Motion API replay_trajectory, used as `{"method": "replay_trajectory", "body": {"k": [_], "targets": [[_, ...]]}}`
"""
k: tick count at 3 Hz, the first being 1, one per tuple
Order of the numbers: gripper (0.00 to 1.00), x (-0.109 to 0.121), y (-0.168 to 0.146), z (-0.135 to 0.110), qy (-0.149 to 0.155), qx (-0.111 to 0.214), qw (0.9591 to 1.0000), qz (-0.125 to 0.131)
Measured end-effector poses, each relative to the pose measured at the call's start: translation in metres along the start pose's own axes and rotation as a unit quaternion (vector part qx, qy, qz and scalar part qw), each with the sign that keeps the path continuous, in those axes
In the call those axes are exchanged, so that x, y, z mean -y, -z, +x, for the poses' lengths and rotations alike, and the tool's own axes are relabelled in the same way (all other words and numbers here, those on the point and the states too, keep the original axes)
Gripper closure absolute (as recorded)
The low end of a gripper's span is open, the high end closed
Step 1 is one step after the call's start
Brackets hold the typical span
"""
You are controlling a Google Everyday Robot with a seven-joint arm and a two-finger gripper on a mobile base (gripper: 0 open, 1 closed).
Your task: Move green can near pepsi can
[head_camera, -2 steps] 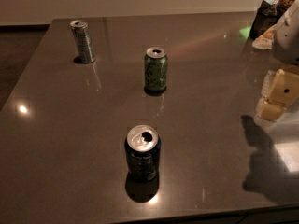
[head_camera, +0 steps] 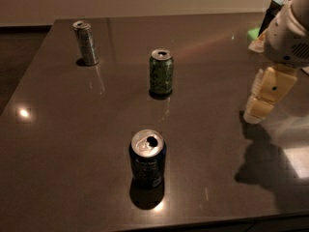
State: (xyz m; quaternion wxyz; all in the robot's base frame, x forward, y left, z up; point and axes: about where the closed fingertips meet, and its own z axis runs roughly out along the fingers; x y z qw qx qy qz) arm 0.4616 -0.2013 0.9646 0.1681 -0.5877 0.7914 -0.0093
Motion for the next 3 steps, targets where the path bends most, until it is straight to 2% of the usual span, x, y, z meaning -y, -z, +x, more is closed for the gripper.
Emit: {"method": "replay_trajectory", "body": {"k": [1, 2, 3], "targets": [[0.0, 0.026, -0.026, -0.022, -0.033, 0.019, 0.9993, -0.004], [0.0, 0.056, -0.049, -0.044, -0.078, 0.048, 0.9958, -0.001], [0.0, 0.08, -0.07, -0.067, -0.099, 0.079, 0.9919, 0.002]]}}
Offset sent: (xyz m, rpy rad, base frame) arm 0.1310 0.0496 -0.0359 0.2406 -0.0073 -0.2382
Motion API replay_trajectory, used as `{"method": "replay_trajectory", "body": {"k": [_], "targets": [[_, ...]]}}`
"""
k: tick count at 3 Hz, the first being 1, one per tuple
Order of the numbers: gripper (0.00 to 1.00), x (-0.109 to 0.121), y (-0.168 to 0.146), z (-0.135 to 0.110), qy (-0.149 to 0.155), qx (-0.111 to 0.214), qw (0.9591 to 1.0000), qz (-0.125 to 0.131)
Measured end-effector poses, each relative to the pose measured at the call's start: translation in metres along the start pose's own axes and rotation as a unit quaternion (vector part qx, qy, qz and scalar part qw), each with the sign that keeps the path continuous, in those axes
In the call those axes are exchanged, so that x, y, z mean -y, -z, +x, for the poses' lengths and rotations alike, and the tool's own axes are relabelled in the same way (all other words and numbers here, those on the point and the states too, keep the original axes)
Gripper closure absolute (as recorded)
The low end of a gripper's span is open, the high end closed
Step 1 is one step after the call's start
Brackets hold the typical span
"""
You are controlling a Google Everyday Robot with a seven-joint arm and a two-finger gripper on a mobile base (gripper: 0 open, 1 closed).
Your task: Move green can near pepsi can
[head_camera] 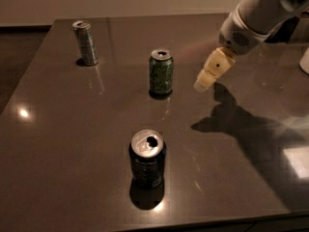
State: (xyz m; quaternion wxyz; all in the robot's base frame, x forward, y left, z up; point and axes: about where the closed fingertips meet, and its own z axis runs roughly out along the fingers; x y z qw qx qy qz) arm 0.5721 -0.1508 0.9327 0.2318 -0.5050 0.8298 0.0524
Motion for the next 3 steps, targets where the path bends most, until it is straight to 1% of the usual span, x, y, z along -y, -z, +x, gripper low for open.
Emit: {"method": "replay_trajectory", "body": {"k": [1, 2, 3], "targets": [[0.0, 0.011, -0.022, -0.023, 0.0, 0.034, 0.9994, -0.002], [0.0, 0.008, -0.05, -0.054, 0.028, 0.061, 0.9975, -0.023], [0.0, 0.005, -0.067, -0.082, 0.055, 0.077, 0.9948, -0.039]]}}
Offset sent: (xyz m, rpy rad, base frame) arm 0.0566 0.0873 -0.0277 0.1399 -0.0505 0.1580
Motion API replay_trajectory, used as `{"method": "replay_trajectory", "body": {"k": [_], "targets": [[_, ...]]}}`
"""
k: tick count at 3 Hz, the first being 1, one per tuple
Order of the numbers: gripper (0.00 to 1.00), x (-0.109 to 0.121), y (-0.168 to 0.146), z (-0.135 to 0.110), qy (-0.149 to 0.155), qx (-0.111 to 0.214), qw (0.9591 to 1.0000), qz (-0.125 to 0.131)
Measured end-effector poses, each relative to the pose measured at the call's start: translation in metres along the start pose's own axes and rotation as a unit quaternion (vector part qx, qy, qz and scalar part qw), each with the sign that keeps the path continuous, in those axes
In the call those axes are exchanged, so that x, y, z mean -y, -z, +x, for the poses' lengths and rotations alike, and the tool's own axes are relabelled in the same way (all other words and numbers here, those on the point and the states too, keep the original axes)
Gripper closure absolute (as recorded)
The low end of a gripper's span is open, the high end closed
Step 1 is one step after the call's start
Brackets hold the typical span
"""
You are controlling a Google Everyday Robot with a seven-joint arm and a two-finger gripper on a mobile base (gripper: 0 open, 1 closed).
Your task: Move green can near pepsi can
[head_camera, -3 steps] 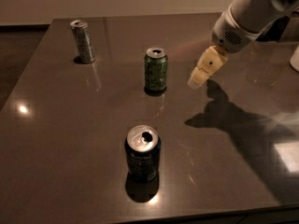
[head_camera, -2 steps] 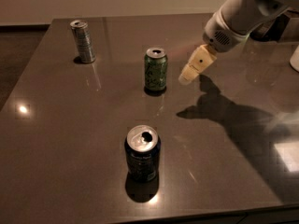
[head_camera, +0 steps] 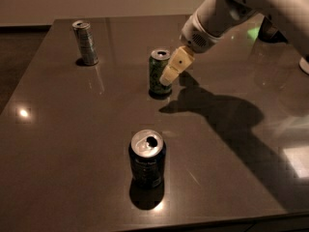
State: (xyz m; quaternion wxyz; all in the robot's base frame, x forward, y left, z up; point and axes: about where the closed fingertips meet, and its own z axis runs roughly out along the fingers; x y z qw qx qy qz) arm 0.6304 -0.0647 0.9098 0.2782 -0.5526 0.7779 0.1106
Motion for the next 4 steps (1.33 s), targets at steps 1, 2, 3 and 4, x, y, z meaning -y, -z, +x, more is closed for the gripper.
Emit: {"method": "replay_trajectory", "body": {"k": [1, 2, 3, 4], "targets": [[0.0, -0.001, -0.008, -0.015, 0.013, 0.011, 0.9998, -0.011], [0.13, -0.009, -0.013, -0.024, 0.028, 0.013, 0.9991, -0.028], [0.44, -0.021, -0.011, -0.025, 0.04, 0.015, 0.9976, -0.055], [0.67, -0.033, -0.003, -0.028, 0.052, 0.022, 0.9955, -0.077]]}}
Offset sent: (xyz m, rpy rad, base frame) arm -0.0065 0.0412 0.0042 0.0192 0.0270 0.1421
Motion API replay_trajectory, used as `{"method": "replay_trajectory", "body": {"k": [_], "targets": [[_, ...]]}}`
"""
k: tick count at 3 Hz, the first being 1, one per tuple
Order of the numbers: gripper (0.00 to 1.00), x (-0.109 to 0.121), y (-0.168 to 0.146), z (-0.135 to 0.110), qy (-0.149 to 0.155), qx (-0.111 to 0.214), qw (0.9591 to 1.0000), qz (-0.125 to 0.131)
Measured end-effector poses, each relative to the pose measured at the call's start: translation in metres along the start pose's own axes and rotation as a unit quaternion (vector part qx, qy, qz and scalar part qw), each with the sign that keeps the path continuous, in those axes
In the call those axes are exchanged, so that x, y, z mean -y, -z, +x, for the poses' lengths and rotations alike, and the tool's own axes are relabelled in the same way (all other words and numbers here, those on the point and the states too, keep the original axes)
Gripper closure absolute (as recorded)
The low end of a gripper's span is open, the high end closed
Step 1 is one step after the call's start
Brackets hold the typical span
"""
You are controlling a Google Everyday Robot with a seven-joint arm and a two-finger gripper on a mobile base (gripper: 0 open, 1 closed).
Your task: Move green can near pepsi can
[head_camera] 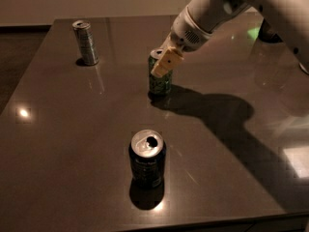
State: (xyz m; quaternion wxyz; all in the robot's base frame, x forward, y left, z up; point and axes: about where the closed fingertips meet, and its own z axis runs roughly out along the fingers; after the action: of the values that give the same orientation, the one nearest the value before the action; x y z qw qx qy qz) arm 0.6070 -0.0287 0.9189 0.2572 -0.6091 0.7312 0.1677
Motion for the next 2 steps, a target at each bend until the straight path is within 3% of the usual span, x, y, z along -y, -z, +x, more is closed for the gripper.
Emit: {"method": "replay_trajectory", "body": {"k": [1, 2], "targets": [[0.91, -0.019, 0.016, -0.003, 0.021, 0.012, 0.9994, -0.024], [1.0, -0.044, 0.033, -0.003, 0.053, 0.03, 0.9966, -0.055]]}}
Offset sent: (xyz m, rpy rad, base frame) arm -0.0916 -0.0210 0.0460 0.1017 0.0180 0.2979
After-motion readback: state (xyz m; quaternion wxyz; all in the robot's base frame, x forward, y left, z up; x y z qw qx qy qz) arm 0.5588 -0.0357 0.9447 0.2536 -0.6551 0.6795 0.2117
